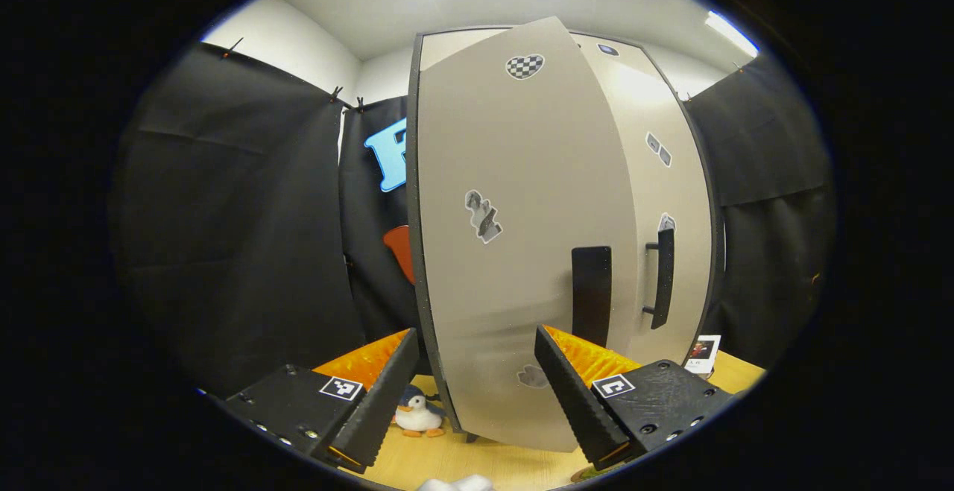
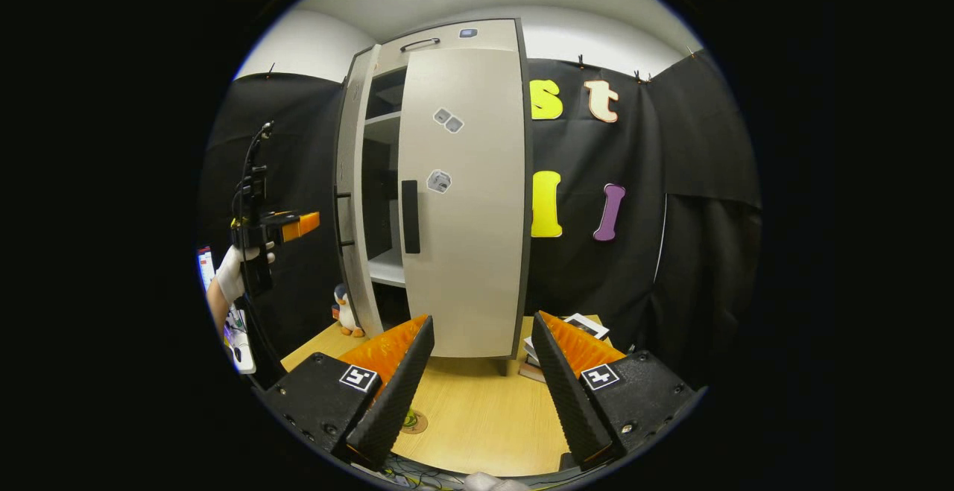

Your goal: Grasp the bottle in the cabinet with the left hand and place it on the coaster, then close the right door with the right hand and the left door with the left hand.

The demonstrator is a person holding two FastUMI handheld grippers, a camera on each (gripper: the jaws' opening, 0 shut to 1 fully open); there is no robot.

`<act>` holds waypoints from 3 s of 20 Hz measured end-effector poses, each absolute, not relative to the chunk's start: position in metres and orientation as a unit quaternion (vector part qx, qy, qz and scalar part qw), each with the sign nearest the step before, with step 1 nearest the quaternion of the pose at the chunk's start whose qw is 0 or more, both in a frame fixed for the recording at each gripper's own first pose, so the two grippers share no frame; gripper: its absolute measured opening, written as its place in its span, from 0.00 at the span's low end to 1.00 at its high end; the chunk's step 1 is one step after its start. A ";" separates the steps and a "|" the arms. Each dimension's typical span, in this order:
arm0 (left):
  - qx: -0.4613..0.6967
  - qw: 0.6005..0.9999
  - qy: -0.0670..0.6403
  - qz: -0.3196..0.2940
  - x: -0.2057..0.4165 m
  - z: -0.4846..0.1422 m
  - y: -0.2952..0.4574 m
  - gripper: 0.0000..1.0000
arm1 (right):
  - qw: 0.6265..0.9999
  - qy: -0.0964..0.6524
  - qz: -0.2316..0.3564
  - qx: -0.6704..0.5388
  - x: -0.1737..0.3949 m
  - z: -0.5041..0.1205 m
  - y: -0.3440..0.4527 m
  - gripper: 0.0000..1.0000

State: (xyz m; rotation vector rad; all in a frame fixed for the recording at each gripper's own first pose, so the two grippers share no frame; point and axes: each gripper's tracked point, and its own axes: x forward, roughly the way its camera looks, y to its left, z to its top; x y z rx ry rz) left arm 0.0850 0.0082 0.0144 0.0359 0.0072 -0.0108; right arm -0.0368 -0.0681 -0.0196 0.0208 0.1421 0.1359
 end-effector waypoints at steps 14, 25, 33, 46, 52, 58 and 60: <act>-0.013 0.999 0.028 -0.024 -0.027 -0.011 -0.020 0.96 | 0.997 0.054 0.046 0.022 -0.026 -0.014 -0.053 0.82; 0.026 0.999 0.022 -0.005 -0.079 -0.033 -0.028 0.96 | 0.998 0.061 0.014 0.012 -0.030 -0.038 -0.036 0.82; 0.002 1.000 0.010 -0.017 -0.073 -0.028 -0.027 0.96 | 0.999 0.039 0.005 0.011 -0.037 -0.027 -0.014 0.82; -0.009 1.000 0.015 0.004 -0.077 -0.035 -0.004 0.96 | 0.999 0.037 0.010 0.022 -0.039 -0.026 0.004 0.82; -0.006 1.000 0.020 0.009 -0.077 -0.038 0.000 0.96 | 0.999 0.042 0.019 0.019 -0.037 -0.029 0.013 0.82; -0.007 1.000 0.020 0.006 -0.077 -0.038 -0.001 0.96 | 0.999 0.039 0.024 0.018 -0.033 -0.027 0.014 0.82; -0.005 1.000 0.019 0.004 -0.077 -0.037 -0.002 0.96 | 0.999 0.040 0.026 0.016 -0.031 -0.026 0.015 0.82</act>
